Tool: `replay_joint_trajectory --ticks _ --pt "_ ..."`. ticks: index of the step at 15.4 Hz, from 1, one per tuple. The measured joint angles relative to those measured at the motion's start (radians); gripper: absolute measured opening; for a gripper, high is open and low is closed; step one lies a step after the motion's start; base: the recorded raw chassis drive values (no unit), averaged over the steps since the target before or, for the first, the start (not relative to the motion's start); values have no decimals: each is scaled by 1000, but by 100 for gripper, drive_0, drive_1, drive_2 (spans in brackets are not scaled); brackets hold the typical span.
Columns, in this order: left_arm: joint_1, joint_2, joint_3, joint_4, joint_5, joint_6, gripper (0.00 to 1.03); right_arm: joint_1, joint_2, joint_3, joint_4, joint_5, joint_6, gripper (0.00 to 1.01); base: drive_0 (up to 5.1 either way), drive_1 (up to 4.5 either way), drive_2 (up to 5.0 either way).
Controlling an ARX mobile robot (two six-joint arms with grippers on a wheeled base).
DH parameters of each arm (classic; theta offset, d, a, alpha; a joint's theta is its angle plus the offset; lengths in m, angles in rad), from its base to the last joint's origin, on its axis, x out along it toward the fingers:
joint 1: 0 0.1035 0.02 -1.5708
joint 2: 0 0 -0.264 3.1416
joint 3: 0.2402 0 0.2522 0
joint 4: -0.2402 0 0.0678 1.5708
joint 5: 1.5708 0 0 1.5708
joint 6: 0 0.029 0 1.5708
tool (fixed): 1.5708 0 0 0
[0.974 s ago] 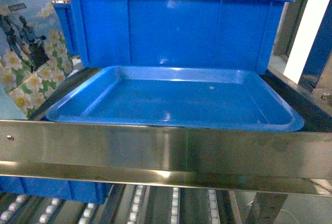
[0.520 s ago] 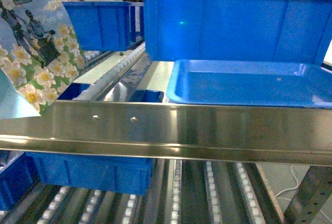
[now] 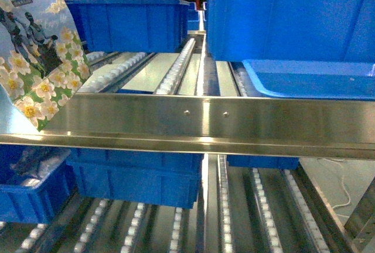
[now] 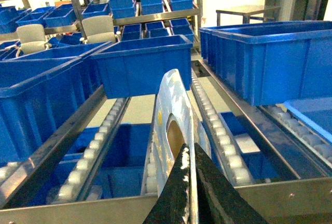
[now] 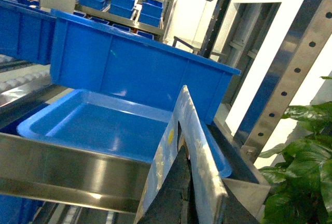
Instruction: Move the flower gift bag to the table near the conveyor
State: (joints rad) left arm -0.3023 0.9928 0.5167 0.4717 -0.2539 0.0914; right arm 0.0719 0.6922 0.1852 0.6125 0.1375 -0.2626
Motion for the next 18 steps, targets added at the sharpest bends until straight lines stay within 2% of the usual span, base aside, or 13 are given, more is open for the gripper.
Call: replay_joint_trajectory --ticks 18 --pt "0 0 0 0 0 0 2 0 0 0 -1 0 0 2 -443 83 413"
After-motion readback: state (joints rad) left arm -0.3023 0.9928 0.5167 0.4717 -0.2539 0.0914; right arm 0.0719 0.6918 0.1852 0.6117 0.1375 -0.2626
